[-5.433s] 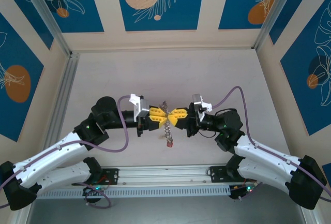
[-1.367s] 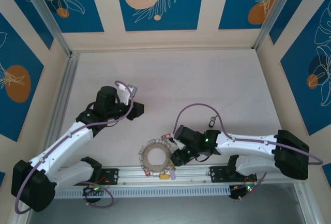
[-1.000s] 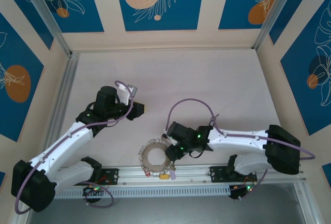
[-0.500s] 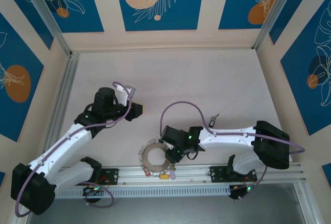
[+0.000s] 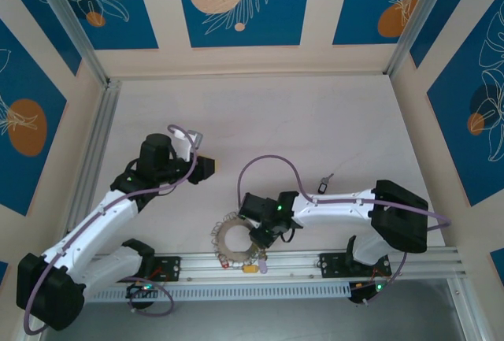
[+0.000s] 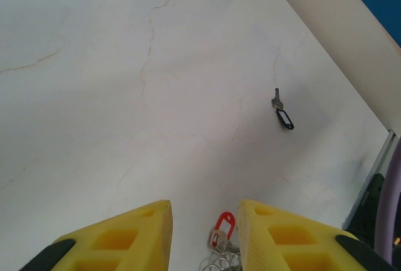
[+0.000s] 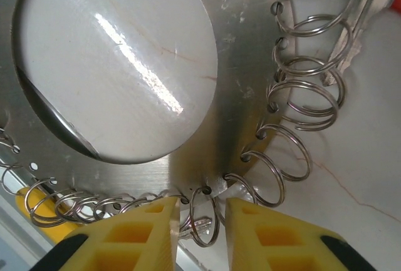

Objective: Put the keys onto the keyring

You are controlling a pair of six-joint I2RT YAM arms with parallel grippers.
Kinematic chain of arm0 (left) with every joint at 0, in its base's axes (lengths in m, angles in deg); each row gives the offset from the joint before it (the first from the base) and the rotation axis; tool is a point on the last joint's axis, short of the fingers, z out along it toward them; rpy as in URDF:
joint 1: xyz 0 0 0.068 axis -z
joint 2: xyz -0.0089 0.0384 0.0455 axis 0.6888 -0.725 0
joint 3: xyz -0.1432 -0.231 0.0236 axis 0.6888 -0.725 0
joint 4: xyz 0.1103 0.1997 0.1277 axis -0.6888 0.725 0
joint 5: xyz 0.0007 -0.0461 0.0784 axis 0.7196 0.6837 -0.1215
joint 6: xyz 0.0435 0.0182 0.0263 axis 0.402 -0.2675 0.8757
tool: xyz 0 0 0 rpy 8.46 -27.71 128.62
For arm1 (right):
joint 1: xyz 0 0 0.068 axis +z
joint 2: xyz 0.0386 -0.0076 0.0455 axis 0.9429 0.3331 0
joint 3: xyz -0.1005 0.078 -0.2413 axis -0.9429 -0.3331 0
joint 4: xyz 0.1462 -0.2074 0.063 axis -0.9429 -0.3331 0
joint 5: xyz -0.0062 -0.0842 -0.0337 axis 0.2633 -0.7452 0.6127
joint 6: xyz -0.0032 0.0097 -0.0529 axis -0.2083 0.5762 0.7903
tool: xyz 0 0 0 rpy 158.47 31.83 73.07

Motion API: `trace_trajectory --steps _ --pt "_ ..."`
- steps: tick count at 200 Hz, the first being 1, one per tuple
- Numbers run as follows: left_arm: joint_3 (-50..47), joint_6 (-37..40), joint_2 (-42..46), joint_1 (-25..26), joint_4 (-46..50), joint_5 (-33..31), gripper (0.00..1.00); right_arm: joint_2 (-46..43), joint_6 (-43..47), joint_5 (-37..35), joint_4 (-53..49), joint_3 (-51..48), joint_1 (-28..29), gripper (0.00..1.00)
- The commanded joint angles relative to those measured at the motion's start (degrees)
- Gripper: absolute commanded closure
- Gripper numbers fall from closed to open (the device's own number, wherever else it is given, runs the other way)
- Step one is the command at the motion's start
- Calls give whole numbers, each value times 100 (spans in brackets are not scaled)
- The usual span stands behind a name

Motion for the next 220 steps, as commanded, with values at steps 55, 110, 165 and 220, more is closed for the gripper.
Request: trace_trajectory --steps 55,110,165,220 --pt "-37 -132 112 -194 -94 322 68 268 74 -35 -428 344 84 76" --pt "-54 -149 209 -243 -102 357 69 467 175 -35 -532 482 138 76" --pt "-54 -167 288 -318 -115 386 68 495 243 -98 -641 554 154 84" --pt "-37 -167 340 -355 -73 393 68 484 295 -167 -671 580 148 99"
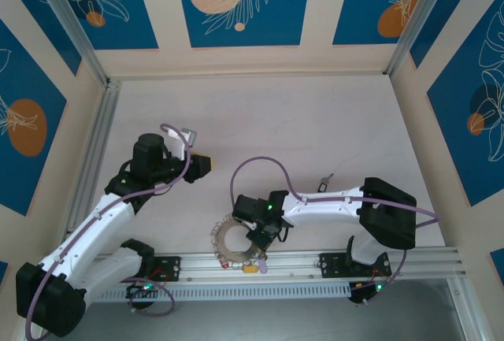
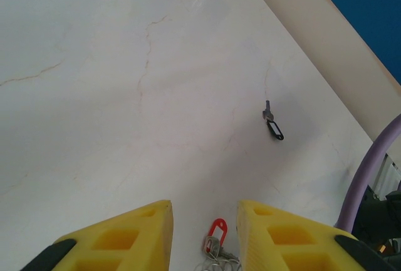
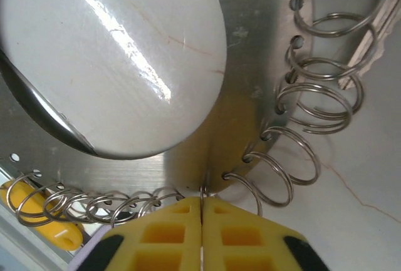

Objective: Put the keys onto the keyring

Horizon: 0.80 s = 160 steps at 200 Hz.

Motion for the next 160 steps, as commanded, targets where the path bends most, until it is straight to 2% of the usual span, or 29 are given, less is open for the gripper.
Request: trace_trajectory --steps 1,24,54,90,160 --pt "-15 -66 107 -93 -61 127 68 57 44 -74 -155 125 27 99" --pt "11 -58 141 -109 -8 128 68 -49 95 -7 -146 85 -51 99" --pt "20 -49 152 -118 29 123 68 -127 100 123 -116 26 -62 88" --pt "3 -34 163 -132 30 122 68 -57 75 70 -231 85 -59 82" --pt "-14 -31 169 -188 -23 174 69 243 260 -44 -490 274 -22 82"
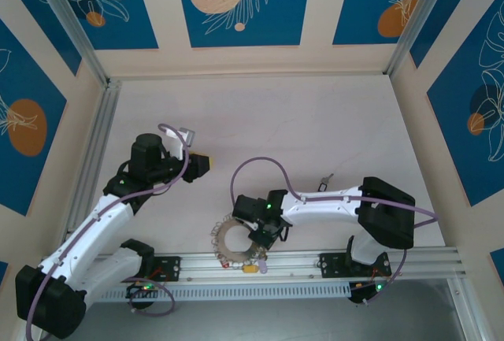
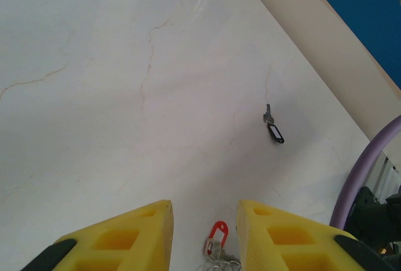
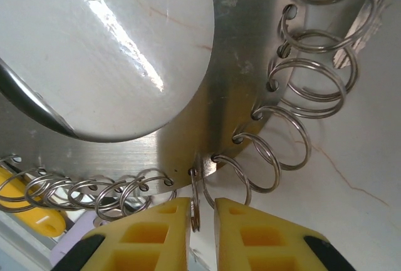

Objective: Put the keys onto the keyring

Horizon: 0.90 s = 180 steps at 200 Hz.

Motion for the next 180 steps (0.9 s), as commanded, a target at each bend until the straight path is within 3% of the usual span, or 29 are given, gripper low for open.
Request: trace_trajectory --steps 1,34,83,108,145,180 --pt "-15 -31 101 -114 -33 149 68 153 125 -5 -194 198 16 82" --pt "-26 -40 144 -140 -24 155 68 220 171 -20 -165 246 21 85" --pt "-58 -40 177 -155 -12 130 68 183 191 -99 -172 250 17 100" --pt "-68 -40 189 -163 -15 128 69 -121 209 -214 -92 137 -16 100" --pt "-7 13 198 -163 68 109 68 -1403 450 -18 629 -270 -199 100" --pt "89 72 299 -156 110 196 70 -3128 713 776 1888 -911 -712 100"
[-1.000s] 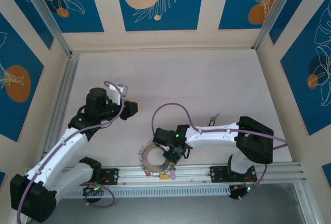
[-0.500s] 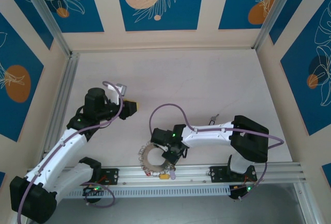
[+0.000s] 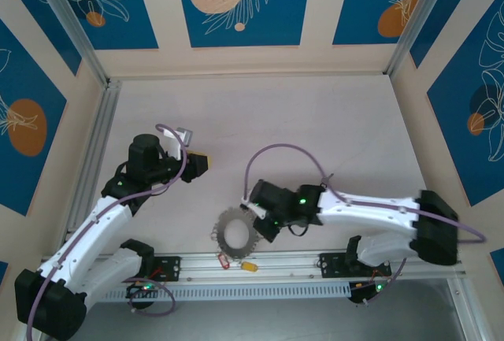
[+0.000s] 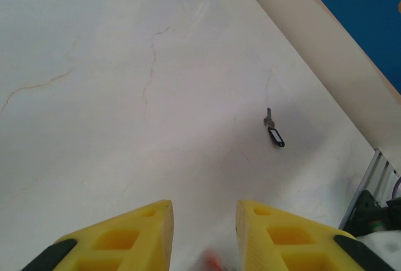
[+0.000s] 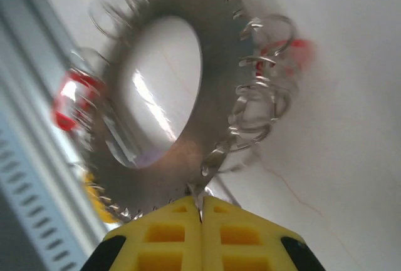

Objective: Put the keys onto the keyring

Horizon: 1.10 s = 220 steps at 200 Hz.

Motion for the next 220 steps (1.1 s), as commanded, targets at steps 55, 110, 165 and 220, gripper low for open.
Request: trace_trajectory --steps 55,110,165,220 --pt "49 -203 646 -18 -756 1100 77 -2450 116 2178 3207 -1048 -1477 100" --pt "-248 -645 1077 546 -2360 1852 80 -2418 -452 2905 5908 -1383 -1971 100" --pt "-38 -55 825 1504 -2306 1625 69 -1854 -861 3207 7294 -1237 -2059 100" --pt "90 8 515 1841 -2636 1615 65 -1659 -1065 3216 7831 -1344 -2051 100"
